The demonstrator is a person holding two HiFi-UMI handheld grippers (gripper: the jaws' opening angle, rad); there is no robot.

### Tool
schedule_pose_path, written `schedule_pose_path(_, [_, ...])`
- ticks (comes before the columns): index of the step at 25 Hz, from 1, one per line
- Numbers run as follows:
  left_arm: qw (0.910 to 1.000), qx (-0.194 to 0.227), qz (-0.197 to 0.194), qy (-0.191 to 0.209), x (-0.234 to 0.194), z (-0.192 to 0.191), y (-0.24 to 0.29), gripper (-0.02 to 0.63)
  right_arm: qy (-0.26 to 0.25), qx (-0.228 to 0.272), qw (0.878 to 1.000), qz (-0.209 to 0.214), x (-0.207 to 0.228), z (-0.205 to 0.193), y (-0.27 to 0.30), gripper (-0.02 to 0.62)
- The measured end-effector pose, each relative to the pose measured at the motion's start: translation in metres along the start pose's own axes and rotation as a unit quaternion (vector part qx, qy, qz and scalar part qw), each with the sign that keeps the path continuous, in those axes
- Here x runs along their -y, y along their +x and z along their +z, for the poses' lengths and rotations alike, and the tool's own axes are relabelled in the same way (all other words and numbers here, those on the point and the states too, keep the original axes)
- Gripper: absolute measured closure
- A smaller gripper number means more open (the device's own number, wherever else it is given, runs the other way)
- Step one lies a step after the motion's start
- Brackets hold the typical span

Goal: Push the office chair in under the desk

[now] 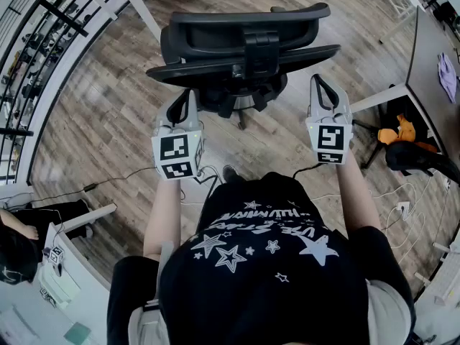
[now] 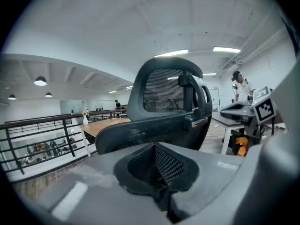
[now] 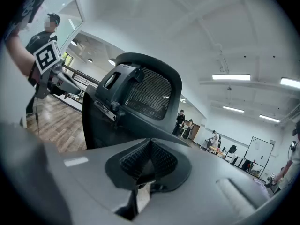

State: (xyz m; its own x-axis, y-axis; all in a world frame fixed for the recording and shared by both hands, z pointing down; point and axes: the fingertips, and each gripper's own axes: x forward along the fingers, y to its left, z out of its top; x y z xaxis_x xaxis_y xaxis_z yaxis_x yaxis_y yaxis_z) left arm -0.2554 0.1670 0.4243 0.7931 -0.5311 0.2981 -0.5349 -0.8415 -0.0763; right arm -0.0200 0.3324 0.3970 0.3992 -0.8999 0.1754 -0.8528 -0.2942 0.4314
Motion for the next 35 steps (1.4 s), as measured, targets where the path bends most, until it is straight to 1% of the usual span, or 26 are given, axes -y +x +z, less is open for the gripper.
schedule_pose_path(3, [0.9999,-0.003,0.016,-0.003,0.009,-0.002,-0.006,0.604,-0.006,0.006,1.0,0.01,-0.001,0.001,-0.008,0.594])
schedule_pose_path(7, [0.9997,-0.006,0.017,-0.019,0.033,-0.002,-0.015,0.604,-0.023,0.014,0.999,0.023,0.003,-0.001,-0.021,0.594])
schedule_pose_path(10, [0.9996,-0.009,0.022,-0.018,0.046,-0.002,-0.026,0.604,-0.016,0.017,0.999,0.031,0.006,-0.005,-0.032,0.594])
schedule_pose_path(14, [0.999,-0.01,0.034,-0.027,0.055,-0.006,-0.042,0.604,-0.017,0.019,0.999,0.042,0.005,-0.013,-0.048,0.594])
schedule_pose_path(21, [0.9983,-0.015,0.048,-0.029,0.076,-0.011,-0.057,0.604,-0.006,0.017,0.999,0.051,0.014,-0.027,-0.067,0.594])
schedule_pose_path(24, [0.9979,-0.017,0.057,-0.027,0.082,-0.017,-0.068,0.604,-0.002,0.013,0.997,0.071,0.009,-0.035,-0.076,0.594])
schedule_pose_path(25, [0.9979,-0.02,0.057,-0.024,0.085,-0.02,-0.072,0.604,0.001,0.016,0.997,0.081,0.006,-0.037,-0.08,0.594])
schedule_pose_path(27, [0.9984,-0.034,0.044,-0.009,0.094,-0.027,-0.079,0.604,0.007,0.032,0.995,0.09,0.003,-0.036,-0.088,0.592])
schedule_pose_path(29, [0.9983,-0.043,0.036,0.013,0.098,-0.033,-0.085,0.604,0.0,0.049,0.996,0.081,0.002,-0.033,-0.092,0.592])
schedule_pose_path(31, [0.9973,-0.036,0.05,0.039,0.094,-0.034,-0.092,0.604,-0.017,0.059,0.996,0.072,0.0,-0.031,-0.093,0.592])
schedule_pose_path(33, [0.9954,-0.024,0.067,0.064,0.086,-0.032,-0.094,0.6,-0.034,0.059,0.995,0.072,-0.005,-0.032,-0.09,0.591])
schedule_pose_path(34, [0.9948,-0.021,0.07,0.071,0.083,-0.032,-0.093,0.535,-0.042,0.055,0.995,0.074,-0.008,-0.034,-0.088,0.552])
schedule_pose_path(35, [0.9944,-0.018,0.07,0.076,0.081,-0.031,-0.092,0.489,-0.05,0.049,0.995,0.076,-0.01,-0.036,-0.085,0.498])
